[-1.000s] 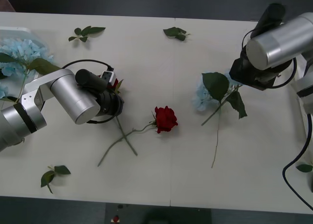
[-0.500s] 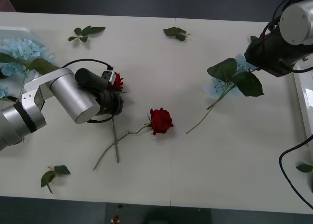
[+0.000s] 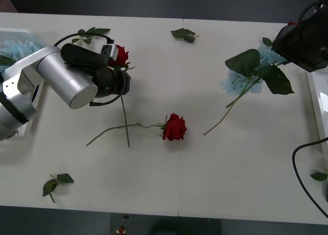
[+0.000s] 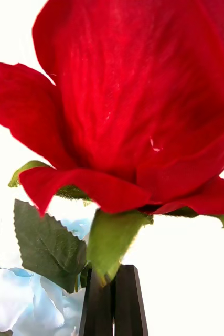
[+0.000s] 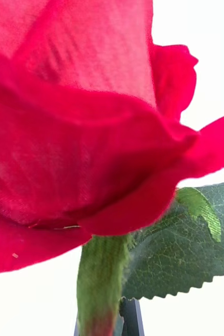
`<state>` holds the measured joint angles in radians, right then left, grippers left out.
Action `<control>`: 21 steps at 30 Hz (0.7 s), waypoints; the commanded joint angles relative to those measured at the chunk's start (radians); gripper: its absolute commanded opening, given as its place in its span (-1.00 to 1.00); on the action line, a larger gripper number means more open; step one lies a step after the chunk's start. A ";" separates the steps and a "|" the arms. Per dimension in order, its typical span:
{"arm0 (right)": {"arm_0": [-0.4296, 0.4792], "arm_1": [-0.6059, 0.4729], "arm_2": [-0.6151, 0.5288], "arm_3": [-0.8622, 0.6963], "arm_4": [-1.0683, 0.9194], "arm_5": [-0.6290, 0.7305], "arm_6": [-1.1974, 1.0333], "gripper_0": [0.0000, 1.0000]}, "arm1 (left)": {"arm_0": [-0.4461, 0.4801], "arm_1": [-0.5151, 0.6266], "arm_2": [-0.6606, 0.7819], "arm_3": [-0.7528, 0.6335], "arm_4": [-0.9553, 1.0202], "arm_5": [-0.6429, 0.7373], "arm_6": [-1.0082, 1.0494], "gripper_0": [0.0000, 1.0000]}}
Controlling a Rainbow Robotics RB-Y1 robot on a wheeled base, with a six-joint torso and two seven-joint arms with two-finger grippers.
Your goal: Put the red flowers into the right box and the blue flowers into the left box
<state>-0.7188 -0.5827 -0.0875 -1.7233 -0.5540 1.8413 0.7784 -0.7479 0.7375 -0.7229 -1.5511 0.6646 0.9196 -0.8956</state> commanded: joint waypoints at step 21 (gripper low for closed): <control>-0.005 -0.020 0.002 -0.030 0.052 0.003 0.074 1.00 | -0.041 0.054 0.129 -0.265 -0.281 -0.328 0.020 -1.00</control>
<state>-0.7188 -0.5827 -0.0865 -1.7234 -0.5199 1.8413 0.8122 -0.7482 0.7646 -0.6547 -1.7801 0.3492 0.6232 -0.8956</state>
